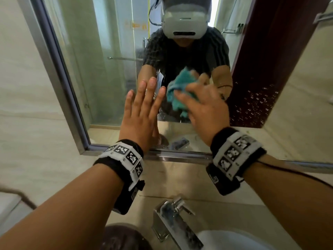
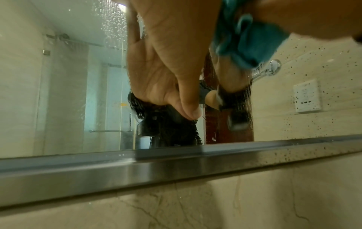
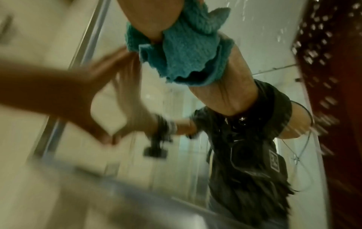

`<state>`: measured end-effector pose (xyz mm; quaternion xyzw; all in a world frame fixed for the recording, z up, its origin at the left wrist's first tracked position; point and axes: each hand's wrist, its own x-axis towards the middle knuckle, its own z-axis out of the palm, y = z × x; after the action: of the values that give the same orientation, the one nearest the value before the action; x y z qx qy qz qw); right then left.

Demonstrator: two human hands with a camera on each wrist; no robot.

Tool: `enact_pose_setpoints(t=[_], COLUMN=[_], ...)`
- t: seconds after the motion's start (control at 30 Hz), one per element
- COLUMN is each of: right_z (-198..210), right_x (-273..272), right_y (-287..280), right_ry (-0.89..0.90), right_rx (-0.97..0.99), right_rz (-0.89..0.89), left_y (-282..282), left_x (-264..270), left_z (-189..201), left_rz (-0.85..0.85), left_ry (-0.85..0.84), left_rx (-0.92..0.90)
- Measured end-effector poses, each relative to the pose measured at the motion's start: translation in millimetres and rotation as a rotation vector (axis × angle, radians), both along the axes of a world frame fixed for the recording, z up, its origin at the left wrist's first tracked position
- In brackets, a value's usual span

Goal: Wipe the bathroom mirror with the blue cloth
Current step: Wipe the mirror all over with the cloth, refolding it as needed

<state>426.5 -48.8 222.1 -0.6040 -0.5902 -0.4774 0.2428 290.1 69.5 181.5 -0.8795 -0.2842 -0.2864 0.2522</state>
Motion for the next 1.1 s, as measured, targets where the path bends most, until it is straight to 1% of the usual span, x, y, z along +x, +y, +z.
enact_pose_setpoints(t=[0.03, 0.07, 0.1, 0.13, 0.17, 0.2, 0.27, 0.37, 0.43, 0.5, 0.57, 0.67, 0.73, 0.8, 0.9, 0.93, 1.0, 1.03, 1.1], right_z=[-21.3, -47.3, -69.7, -84.3, -89.3, -84.8, -55.9, 1.6, 14.2, -1.2, -30.8, -65.2, -64.6, -48.1, -10.3, -5.0, -15.5, -29.6, -64.7], right_x=[2.1, 3.9, 3.6, 3.3, 3.0, 2.6, -1.8, -9.8, -16.2, -21.2, -20.8, -11.7, -6.8, -7.1, -10.0, -9.9, -10.8, -11.4, -10.9], right_y=[0.0, -3.4, -10.3, -17.5, -22.2, -22.9, -17.1, -1.1, 7.8, 12.2, 10.4, 1.6, -1.0, -0.5, 5.4, 9.2, 15.9, 16.1, 5.7], right_ry=[-0.066, -0.135, -0.167, -0.167, -0.154, -0.145, -0.128, 0.023, 0.093, 0.053, -0.042, -0.182, -0.232, -0.226, -0.103, -0.062, -0.062, -0.1, -0.2], right_rx=[-0.057, -0.15, -0.263, -0.351, -0.398, -0.402, -0.324, -0.093, -0.048, -0.16, -0.308, -0.394, -0.426, -0.401, -0.171, -0.1, -0.052, -0.092, -0.294], right_rz=[0.006, 0.012, 0.013, 0.007, 0.008, 0.019, 0.011, -0.047, -0.076, -0.124, -0.135, -0.034, 0.013, 0.015, -0.044, -0.065, -0.104, -0.091, -0.023], left_y=[0.7, 1.0, 0.5, 0.2, -0.1, 0.0, -0.8, 4.9, 13.0, 22.6, 28.5, 29.4, 28.2, 28.4, 29.5, 29.6, 30.9, 30.8, 29.4], left_x=[0.7, 1.0, 1.0, 1.1, 1.1, 1.2, 1.1, -1.6, -9.8, -21.1, -29.3, -30.4, -29.5, -30.6, -31.3, -31.2, -30.5, -30.0, -28.8], left_z=[-0.8, -1.1, -0.9, -0.8, -1.2, -1.2, -1.0, -2.1, 0.3, 3.1, 5.8, 6.7, 7.7, 8.4, 7.6, 7.3, 6.4, 5.9, 4.3], left_rz=[-0.006, -0.014, -0.017, -0.016, -0.01, -0.005, -0.006, -0.039, -0.095, -0.149, -0.181, -0.186, -0.171, -0.165, -0.158, -0.149, -0.153, -0.159, -0.168], left_ry=[-0.017, -0.035, -0.038, -0.027, -0.014, -0.012, -0.039, -0.051, -0.031, 0.013, 0.035, 0.028, 0.045, 0.053, 0.052, 0.061, 0.064, 0.054, 0.023], left_rx=[0.007, 0.015, 0.018, 0.012, 0.004, 0.009, 0.041, 0.051, 0.09, 0.144, 0.17, 0.151, 0.132, 0.129, 0.128, 0.129, 0.127, 0.127, 0.135])
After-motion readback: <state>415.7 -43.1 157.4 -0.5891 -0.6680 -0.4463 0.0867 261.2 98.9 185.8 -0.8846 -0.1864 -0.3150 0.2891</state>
